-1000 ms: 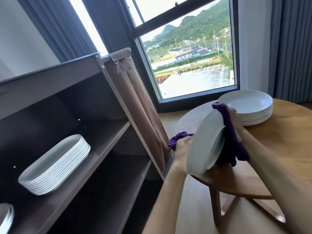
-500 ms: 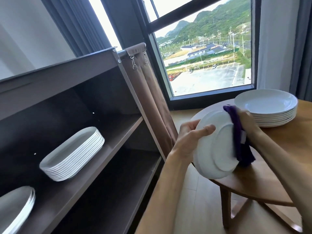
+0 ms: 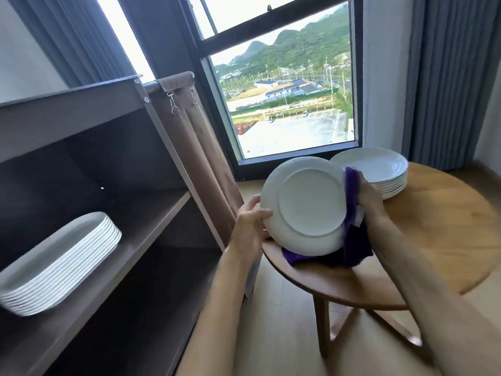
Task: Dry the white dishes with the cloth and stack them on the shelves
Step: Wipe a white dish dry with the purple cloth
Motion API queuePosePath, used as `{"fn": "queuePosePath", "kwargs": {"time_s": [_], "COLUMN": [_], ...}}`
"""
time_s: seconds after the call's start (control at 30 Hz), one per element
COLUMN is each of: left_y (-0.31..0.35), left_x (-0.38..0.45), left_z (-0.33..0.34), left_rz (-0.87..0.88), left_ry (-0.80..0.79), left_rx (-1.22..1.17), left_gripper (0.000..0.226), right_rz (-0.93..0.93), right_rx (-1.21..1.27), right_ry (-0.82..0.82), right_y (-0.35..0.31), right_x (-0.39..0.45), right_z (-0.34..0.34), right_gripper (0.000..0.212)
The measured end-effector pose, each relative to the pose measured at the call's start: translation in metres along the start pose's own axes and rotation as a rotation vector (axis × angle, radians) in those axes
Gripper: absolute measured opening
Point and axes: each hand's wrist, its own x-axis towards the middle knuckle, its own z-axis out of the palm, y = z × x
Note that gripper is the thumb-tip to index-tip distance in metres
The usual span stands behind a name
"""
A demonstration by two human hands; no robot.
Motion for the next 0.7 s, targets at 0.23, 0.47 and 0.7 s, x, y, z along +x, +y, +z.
{"fn": "queuePosePath", "kwargs": {"time_s": [0.23,0.47,0.7], "left_y": [0.031,0.015,-0.025], "left_x": [0.016,0.015,0.004], "left_z": [-0.003,0.011,0.045], "left_rz": [-0.124,0.067,0.09], "left_ry": [-0.245,-0.159,0.135], "left_rx": [0.362,0.298,-0.18], "left_gripper": [0.041,0.048,0.028], "right_rz": [-0.479,-0.518,-0.254], "right_rx": [-0.579,-0.444,-0.394], "right_ry": [-0.572,-0.247,0.035], "right_y": [-0.037,-0.033,-0.029], "right_x": [-0.025,-0.014,-0.002], "right_z": [0.023,0.024,0.017], "right_gripper": [0.053,0.059,0.058]}}
